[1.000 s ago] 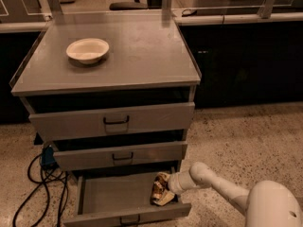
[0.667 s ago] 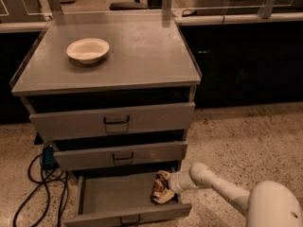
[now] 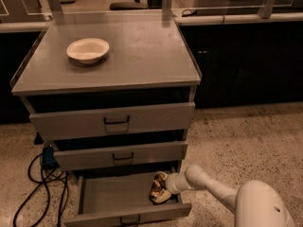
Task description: Place orange can into bottom drawer
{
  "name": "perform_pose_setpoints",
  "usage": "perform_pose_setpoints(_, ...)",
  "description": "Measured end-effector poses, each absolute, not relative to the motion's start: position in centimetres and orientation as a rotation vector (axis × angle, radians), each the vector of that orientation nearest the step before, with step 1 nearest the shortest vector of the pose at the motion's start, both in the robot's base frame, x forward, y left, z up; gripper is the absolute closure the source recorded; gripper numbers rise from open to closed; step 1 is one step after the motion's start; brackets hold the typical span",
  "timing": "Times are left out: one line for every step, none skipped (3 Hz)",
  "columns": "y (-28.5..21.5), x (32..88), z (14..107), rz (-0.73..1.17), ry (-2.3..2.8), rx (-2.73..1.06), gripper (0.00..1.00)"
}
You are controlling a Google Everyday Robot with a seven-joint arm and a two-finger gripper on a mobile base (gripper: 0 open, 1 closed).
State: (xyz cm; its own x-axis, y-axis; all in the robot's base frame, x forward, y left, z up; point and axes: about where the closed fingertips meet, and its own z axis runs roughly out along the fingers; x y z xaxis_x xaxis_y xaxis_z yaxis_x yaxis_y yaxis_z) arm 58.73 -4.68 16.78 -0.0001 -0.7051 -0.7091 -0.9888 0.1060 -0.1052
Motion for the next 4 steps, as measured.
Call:
perform_pose_setpoints(-4.7, 58.78, 16.73, 0.583, 1.766, -1.657, 1.0)
perform_pose_setpoints(-4.69, 58.78, 16.73, 0.583, 1.766, -1.657, 0.81)
perform_pose_setpoints(-4.69, 58.77, 16.73, 0.583, 1.766, -1.657, 0.57)
perform_pose_setpoints(-4.69, 58.77, 16.73, 0.583, 1.766, -1.658, 0.34)
